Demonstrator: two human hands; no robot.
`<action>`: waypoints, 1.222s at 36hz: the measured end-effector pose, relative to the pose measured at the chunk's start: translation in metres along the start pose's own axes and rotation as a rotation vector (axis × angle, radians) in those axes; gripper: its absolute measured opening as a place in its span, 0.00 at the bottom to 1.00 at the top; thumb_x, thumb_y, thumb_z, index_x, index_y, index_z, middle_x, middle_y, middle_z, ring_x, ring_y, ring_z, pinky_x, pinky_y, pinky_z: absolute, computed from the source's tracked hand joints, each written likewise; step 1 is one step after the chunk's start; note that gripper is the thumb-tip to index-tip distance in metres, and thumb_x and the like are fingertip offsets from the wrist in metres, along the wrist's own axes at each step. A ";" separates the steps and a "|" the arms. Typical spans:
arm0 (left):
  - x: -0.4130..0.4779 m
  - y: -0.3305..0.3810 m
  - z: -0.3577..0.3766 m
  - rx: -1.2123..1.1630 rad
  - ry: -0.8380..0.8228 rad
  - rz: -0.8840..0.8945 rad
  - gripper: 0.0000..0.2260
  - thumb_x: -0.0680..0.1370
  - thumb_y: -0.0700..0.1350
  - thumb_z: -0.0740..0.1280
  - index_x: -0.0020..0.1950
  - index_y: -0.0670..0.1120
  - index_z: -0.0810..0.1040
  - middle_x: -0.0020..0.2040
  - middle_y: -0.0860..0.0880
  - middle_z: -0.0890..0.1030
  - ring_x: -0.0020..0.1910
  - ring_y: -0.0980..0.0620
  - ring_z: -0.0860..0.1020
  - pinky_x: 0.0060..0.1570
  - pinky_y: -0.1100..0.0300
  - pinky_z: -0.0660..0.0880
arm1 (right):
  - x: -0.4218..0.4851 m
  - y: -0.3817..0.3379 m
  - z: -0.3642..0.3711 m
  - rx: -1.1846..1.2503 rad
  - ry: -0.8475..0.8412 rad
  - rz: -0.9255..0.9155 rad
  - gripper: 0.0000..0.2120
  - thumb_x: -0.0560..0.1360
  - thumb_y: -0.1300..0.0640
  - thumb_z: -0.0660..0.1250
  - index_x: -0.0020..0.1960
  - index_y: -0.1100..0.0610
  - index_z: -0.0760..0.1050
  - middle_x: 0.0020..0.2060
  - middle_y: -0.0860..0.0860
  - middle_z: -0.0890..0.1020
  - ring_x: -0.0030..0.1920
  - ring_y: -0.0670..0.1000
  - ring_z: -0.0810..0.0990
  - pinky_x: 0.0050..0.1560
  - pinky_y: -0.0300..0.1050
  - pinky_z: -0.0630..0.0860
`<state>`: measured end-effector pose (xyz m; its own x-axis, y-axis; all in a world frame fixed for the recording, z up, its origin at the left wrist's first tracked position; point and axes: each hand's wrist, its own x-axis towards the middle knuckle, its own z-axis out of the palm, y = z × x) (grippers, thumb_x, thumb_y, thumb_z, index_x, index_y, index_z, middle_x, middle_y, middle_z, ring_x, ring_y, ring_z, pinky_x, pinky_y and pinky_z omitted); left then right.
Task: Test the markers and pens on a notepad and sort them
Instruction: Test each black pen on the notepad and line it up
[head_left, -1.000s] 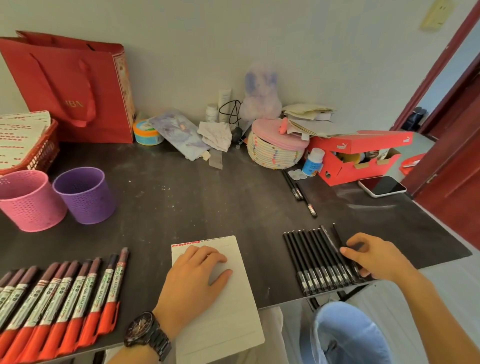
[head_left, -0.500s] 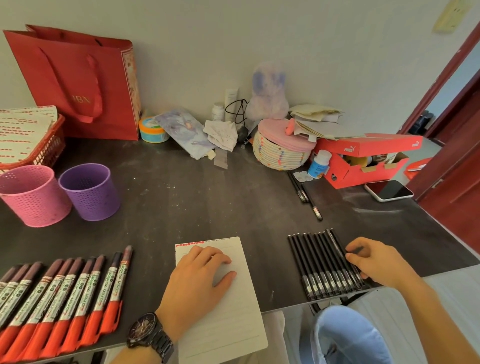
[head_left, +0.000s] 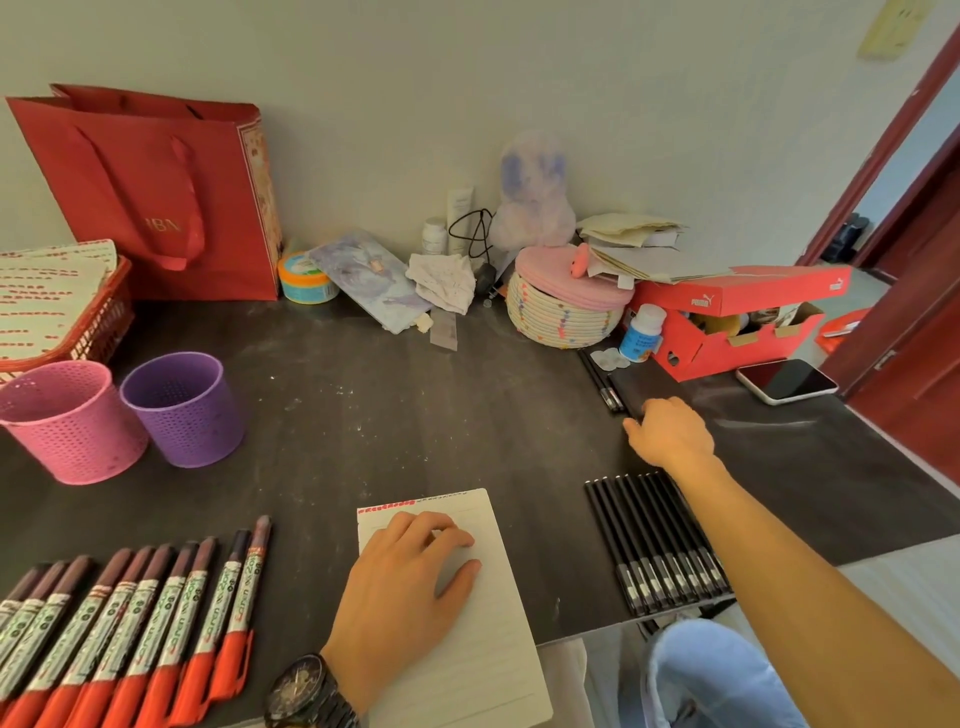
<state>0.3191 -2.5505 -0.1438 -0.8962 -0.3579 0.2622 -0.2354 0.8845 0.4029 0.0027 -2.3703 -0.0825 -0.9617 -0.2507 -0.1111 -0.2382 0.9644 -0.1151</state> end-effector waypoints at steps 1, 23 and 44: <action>0.000 0.001 -0.001 0.000 -0.013 0.000 0.12 0.78 0.63 0.63 0.55 0.61 0.80 0.55 0.63 0.78 0.53 0.57 0.77 0.52 0.65 0.70 | 0.002 0.000 0.000 -0.002 0.008 0.015 0.20 0.82 0.48 0.63 0.67 0.61 0.74 0.65 0.61 0.75 0.64 0.64 0.75 0.58 0.55 0.75; -0.008 0.033 -0.036 -0.235 -0.183 0.015 0.22 0.76 0.71 0.53 0.66 0.64 0.67 0.61 0.68 0.72 0.61 0.66 0.67 0.61 0.66 0.67 | -0.218 -0.057 0.020 1.343 -0.335 -0.337 0.03 0.74 0.55 0.73 0.46 0.51 0.85 0.40 0.57 0.85 0.42 0.53 0.85 0.44 0.44 0.83; -0.014 0.020 -0.032 -0.088 -0.034 -0.071 0.23 0.74 0.76 0.46 0.42 0.58 0.64 0.39 0.61 0.70 0.40 0.58 0.69 0.37 0.67 0.63 | -0.190 -0.088 0.036 1.663 -0.182 -0.214 0.12 0.84 0.57 0.61 0.44 0.56 0.78 0.31 0.58 0.80 0.22 0.53 0.72 0.22 0.42 0.68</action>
<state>0.3389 -2.5372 -0.1111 -0.8911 -0.4070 0.2008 -0.2660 0.8269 0.4955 0.2113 -2.4106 -0.0864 -0.8778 -0.4766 -0.0473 0.1525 -0.1845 -0.9709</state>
